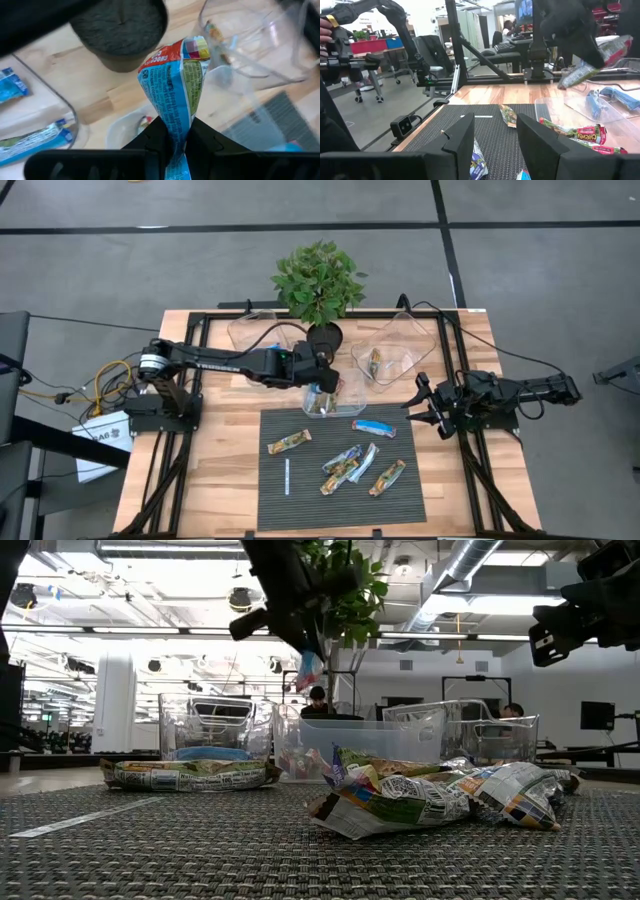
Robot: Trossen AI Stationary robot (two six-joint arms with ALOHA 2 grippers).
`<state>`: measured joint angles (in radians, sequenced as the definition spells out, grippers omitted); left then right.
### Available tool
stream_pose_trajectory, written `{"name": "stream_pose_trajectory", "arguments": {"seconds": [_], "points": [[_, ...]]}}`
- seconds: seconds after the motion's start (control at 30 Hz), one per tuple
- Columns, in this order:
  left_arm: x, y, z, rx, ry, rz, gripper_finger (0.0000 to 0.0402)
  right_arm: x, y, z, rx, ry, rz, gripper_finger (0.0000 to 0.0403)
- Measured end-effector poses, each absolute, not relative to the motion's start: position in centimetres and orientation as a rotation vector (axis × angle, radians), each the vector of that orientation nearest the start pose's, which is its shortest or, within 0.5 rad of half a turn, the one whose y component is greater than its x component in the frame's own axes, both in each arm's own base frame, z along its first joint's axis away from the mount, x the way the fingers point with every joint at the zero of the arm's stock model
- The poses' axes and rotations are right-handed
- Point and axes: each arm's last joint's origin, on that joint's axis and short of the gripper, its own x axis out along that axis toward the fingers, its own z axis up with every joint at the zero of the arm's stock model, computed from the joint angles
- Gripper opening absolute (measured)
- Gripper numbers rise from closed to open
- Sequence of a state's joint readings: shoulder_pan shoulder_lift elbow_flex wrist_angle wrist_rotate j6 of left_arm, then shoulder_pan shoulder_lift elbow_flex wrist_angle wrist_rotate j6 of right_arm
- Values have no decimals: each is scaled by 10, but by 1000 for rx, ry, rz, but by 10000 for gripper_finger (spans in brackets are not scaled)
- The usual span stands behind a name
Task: Pick and place Granola Bars by type
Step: Put the red granola bar into the center transparent bin
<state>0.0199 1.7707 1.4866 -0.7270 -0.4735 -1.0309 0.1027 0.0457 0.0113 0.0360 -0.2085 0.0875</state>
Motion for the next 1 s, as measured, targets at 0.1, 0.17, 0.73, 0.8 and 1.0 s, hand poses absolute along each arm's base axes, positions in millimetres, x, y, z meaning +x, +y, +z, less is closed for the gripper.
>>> {"name": "stream_pose_trajectory", "arguments": {"seconds": [0.1, 0.17, 0.73, 0.8, 1.0], "points": [[376, 24, 268, -696, 670, 900, 43, 98, 16, 167, 87, 12, 311, 140], [377, 26, 264, -707, 692, 898, 43, 98, 16, 167, 87, 12, 311, 139], [402, 20, 218, -822, 816, 810, 44, 98, 16, 167, 87, 13, 311, 139], [402, 20, 219, -824, 807, 807, 44, 98, 16, 167, 87, 14, 310, 140], [402, 20, 219, -822, 813, 802, 44, 98, 16, 167, 87, 13, 311, 141]]}}
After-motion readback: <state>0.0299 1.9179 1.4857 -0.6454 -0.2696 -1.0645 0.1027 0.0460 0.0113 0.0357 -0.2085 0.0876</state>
